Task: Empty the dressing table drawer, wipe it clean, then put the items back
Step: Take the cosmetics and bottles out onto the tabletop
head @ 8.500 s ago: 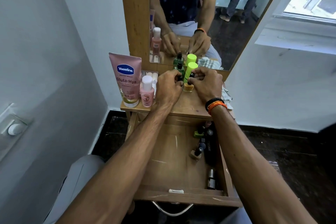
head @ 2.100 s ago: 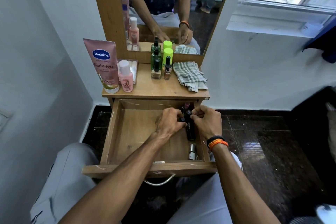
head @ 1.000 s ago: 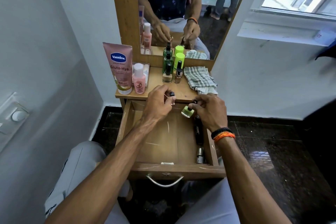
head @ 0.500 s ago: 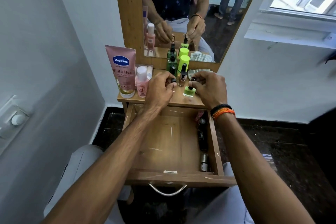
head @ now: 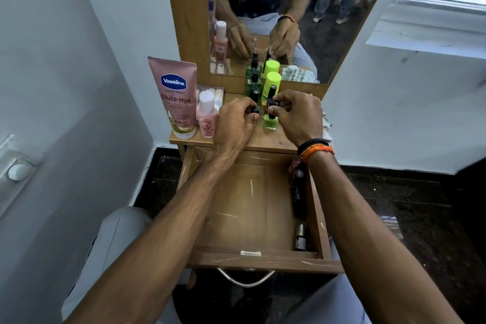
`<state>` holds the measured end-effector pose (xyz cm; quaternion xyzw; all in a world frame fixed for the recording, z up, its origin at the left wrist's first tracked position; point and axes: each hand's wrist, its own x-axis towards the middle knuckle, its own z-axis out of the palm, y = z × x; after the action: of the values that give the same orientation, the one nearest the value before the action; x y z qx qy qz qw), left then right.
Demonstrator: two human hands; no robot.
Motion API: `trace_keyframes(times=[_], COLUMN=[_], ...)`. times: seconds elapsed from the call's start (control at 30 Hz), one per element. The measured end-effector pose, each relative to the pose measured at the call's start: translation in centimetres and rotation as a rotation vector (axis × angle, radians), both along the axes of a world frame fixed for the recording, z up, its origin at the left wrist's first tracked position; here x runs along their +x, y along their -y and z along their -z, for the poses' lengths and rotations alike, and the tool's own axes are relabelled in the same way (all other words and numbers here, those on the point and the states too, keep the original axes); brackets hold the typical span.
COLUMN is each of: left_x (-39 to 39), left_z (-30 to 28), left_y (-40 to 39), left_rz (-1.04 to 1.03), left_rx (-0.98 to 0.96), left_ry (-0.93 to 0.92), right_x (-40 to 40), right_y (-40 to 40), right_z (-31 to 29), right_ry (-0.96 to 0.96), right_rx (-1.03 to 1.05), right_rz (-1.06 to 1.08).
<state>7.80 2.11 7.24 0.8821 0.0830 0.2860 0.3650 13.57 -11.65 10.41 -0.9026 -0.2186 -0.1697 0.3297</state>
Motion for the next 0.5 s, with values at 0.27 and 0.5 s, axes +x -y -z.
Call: trace_keyframes(times=[0.27, 0.5], left_x=[0.20, 0.09], left_z=[-0.25, -0.42], left_y=[0.13, 0.25], left_rz=[-0.045, -0.038], left_rx=[0.038, 0.003], left_ry=[0.000, 0.016], right_x=[0.36, 0.37], right_y=[-0.11, -0.18], right_z=[0.23, 0.80], right_ry=[0.021, 0.031], right_rx=[0.002, -0.004], right_rz=[0.011, 0.019])
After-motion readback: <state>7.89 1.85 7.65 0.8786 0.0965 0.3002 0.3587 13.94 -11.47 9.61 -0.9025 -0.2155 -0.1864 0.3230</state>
